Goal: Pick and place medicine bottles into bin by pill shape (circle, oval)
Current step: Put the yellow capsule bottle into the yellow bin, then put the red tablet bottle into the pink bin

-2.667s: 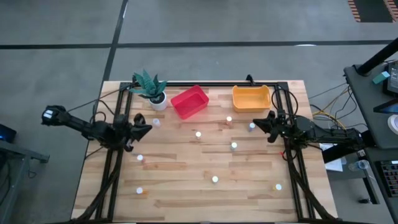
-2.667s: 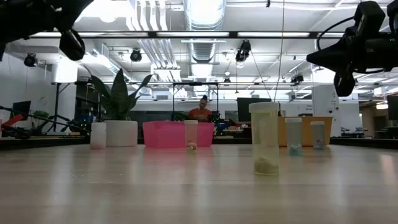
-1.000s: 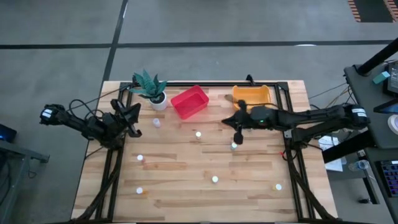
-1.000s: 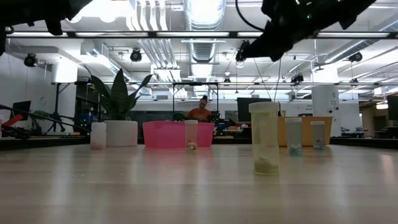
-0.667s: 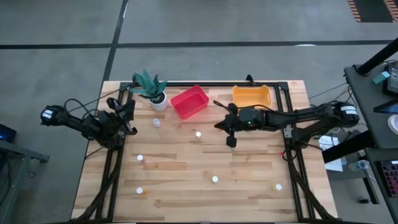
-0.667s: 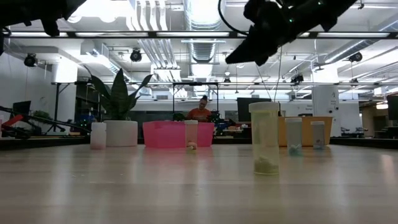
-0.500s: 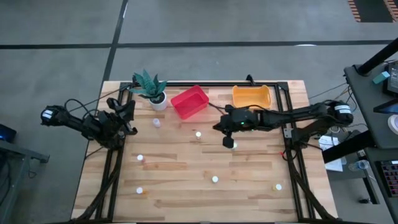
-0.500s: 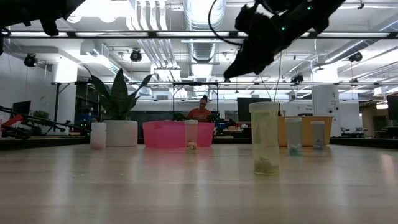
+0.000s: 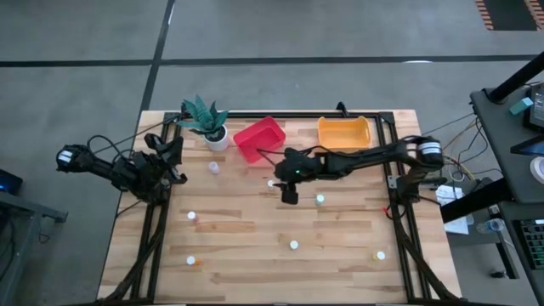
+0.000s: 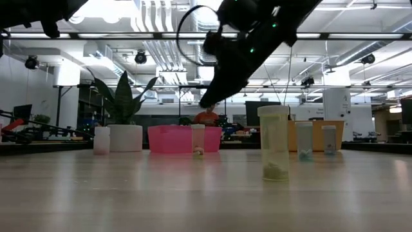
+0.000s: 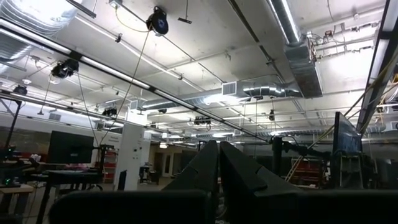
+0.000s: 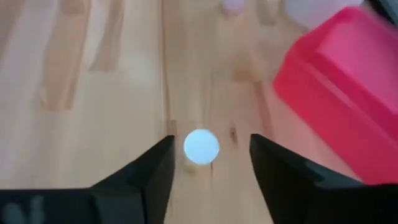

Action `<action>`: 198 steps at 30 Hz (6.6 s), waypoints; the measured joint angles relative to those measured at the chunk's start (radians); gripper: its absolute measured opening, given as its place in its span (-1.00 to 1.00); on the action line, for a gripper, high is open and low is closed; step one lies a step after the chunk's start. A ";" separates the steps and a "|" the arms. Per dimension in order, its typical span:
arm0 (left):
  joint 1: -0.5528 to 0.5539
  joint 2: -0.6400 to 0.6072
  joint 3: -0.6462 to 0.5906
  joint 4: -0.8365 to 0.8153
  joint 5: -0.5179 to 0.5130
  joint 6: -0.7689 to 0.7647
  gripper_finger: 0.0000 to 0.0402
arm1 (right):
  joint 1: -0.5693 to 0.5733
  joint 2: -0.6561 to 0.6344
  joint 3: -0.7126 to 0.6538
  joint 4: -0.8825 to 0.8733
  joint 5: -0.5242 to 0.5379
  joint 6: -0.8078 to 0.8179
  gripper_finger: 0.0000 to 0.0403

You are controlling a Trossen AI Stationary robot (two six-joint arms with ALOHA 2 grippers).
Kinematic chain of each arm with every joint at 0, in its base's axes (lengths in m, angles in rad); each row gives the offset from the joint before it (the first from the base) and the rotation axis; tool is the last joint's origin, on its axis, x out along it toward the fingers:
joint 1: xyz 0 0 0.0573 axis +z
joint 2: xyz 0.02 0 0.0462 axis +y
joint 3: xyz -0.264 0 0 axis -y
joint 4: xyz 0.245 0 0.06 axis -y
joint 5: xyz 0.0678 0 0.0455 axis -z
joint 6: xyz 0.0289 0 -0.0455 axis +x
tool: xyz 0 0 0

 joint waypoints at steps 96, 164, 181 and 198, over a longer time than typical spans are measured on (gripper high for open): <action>0.000 -0.001 0.000 0.001 -0.001 -0.007 -1.00 | -0.618 -0.316 -0.449 0.035 0.220 0.224 -0.22; 0.215 0.592 0.728 -2.030 0.403 -2.032 -1.00 | -0.319 -0.997 -0.684 0.214 0.211 -0.205 -0.12; 0.295 1.026 1.236 -1.942 0.523 -0.966 -1.00 | -0.377 -0.990 -0.682 0.338 0.157 -0.107 -0.12; 0.456 1.487 1.424 -1.291 0.700 -0.429 -1.00 | -0.377 -1.005 -0.664 0.282 0.156 -0.083 -0.12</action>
